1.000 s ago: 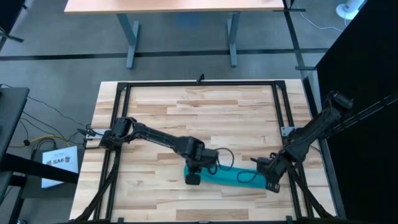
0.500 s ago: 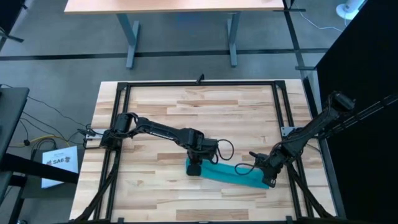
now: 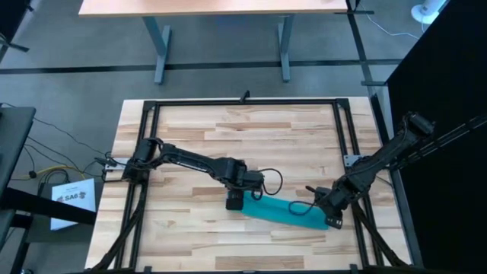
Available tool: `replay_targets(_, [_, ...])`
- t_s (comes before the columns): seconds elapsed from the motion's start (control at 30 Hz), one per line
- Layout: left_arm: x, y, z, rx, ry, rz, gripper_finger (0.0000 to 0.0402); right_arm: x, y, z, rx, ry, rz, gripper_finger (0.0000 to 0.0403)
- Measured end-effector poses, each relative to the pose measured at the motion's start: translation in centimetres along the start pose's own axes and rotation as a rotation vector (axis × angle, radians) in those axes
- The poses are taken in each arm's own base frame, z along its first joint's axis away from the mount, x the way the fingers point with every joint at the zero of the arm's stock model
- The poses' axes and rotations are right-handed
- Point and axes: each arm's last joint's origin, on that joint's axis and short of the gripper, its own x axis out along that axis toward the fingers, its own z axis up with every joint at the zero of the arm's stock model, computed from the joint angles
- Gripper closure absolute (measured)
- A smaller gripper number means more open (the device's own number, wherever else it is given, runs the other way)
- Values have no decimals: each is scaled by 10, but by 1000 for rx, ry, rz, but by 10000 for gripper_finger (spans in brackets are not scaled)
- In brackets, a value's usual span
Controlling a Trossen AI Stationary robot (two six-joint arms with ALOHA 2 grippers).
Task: Roll towel
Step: Roll the blue towel
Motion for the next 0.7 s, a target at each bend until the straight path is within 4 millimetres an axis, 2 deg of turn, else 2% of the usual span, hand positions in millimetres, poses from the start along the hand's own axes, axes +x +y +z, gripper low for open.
replay_targets(0.23, [-38, 1, -2, -70, -120, 17, 246, -13, 15, -4, -54, -26, 22, 241])
replay_targets(0.37, [-51, -9, 9, -56, -280, -46, 245, -21, 28, 5, -143, -208, 56, 247])
replay_targets(0.5, [-39, -23, 19, -9, -323, -147, 245, -18, 27, 18, -149, -249, 38, 248])
replay_targets(0.57, [-29, -29, 17, -6, -280, -144, 245, -21, 22, 15, -135, -193, -13, 249])
replay_targets(0.7, [-26, -37, 15, 13, -257, -135, 244, -35, 28, 9, -181, -168, -29, 249])
